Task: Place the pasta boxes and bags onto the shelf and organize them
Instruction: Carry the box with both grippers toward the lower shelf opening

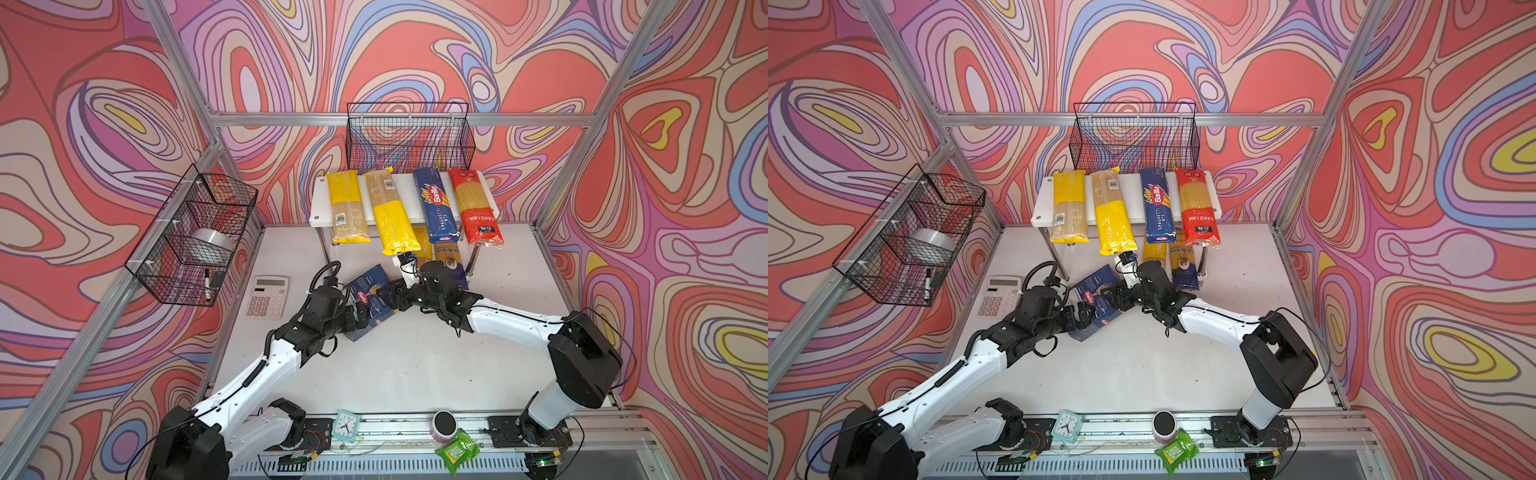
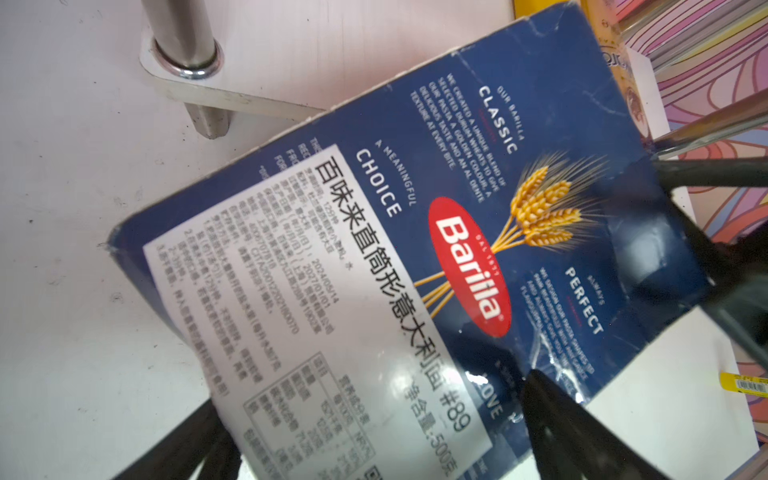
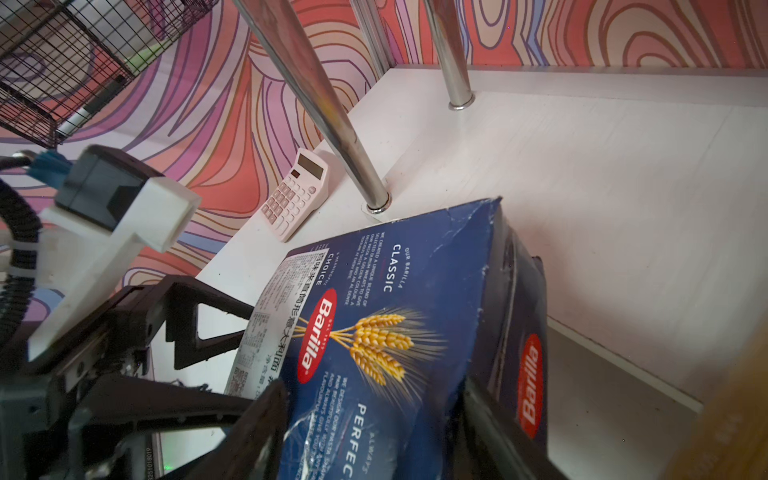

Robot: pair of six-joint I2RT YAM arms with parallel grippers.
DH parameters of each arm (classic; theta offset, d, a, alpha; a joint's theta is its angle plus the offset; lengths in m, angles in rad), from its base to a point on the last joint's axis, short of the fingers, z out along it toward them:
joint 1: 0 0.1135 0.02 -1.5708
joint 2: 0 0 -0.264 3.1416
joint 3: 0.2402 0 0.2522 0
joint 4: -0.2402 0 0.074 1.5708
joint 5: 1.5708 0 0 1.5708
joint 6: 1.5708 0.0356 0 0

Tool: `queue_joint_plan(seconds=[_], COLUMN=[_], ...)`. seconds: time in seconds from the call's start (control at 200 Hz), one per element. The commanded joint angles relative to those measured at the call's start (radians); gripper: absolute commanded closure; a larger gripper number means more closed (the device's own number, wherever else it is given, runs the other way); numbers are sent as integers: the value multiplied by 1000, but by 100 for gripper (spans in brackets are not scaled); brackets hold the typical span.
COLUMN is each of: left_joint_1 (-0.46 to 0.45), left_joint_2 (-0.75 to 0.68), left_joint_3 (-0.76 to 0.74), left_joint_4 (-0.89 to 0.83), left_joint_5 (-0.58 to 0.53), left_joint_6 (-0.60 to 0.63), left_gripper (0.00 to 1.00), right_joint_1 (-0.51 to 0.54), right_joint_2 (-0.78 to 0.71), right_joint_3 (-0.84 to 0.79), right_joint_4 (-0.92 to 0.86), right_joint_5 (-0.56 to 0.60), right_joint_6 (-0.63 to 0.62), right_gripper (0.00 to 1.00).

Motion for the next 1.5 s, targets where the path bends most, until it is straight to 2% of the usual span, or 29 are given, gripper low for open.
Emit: queue_joint_plan(seconds=[0.0,0.215,0.546,1.037,1.497], left_joint_1=[-23,-20,-16,16,30], left_joint_2=[7,37,91,166,235], left_joint_3=[98,144,167,221,213], left_joint_4=[294,271,325,391,473], left_joint_5=[134,115,112,165,186], left_joint_6=[49,102,125,149,137], left_gripper=[0,0,0,0,0], right_joint_1=[51,44,39,30,17], right_joint_2=[16,-4,8,8,80], right_joint_3=[38,20,40,53,134], right_joint_4=[64,49,52,53,81], right_joint_5=[-148,-112,-85,-46,-34], right_joint_6=[-11,-29,-31,-39,-53], right_gripper=[32,32,32,32,32])
